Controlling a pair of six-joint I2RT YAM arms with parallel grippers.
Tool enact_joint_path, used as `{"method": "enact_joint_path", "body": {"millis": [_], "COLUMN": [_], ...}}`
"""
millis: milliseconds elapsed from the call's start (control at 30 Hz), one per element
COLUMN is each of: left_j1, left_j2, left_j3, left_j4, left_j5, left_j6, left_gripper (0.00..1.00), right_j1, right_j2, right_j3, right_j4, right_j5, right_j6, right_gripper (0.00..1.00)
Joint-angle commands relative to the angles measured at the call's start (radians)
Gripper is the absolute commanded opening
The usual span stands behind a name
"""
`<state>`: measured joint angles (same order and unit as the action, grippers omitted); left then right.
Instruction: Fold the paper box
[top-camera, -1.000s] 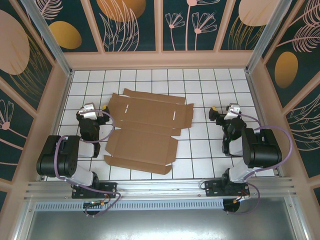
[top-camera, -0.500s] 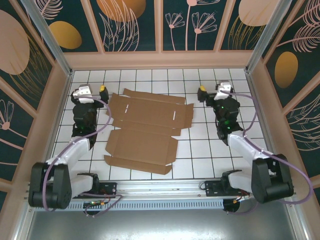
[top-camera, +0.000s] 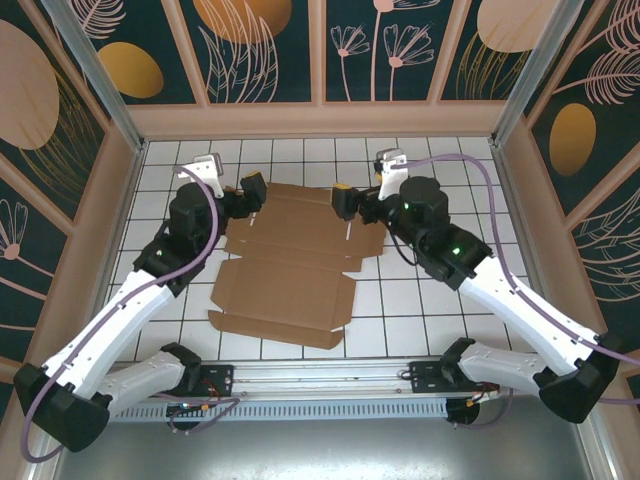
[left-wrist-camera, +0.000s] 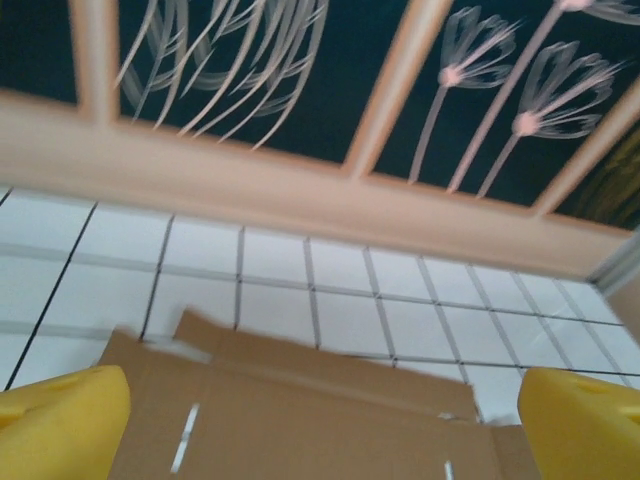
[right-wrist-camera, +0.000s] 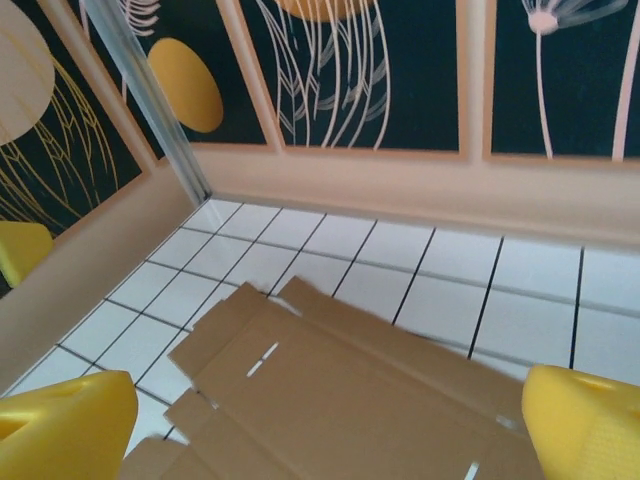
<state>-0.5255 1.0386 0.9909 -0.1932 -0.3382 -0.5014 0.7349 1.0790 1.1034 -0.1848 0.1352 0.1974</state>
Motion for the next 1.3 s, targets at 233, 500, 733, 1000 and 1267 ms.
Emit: {"method": "enact_joint_path", "body": {"millis": [233,500,733,1000,1267], "left_j1": [0.004,0.000,0.000,-0.005,-0.004], "left_j2": [0.020,0.138,0.306,0.458,0.560], "left_j3": [-0.266,-0.430,-0.376,-0.350,-0.310], "left_j4": [-0.114,0.066,0.074,0.119,0.072], "left_j5": [0.211,0.434,0.415,0.476,0.456], "left_j6": [-0.350,-0.350,-0.299,-0.316,-0.291], "left_gripper": [0.96,0.00,0.00,0.00,0.00], "right_j1": [-0.134,-0.113,-0.092,-0.074,-0.114], "right_j2": [0.168,0.511,0.640,0.743,0.791], "right_j3": [-0.125,-0.023,0.003,0.014,-0.064], "right_j4": [-0.201,-0.242,-0.167,-0.188,-0.190], "right_j5": [-0.358,-0.370,-0.335,-0.368,-0.324], "right_j6": [0.239,0.224,0.250,0.189,0.205], "right_gripper": [0.94,0.11,0.00,0.00,0.00]}}
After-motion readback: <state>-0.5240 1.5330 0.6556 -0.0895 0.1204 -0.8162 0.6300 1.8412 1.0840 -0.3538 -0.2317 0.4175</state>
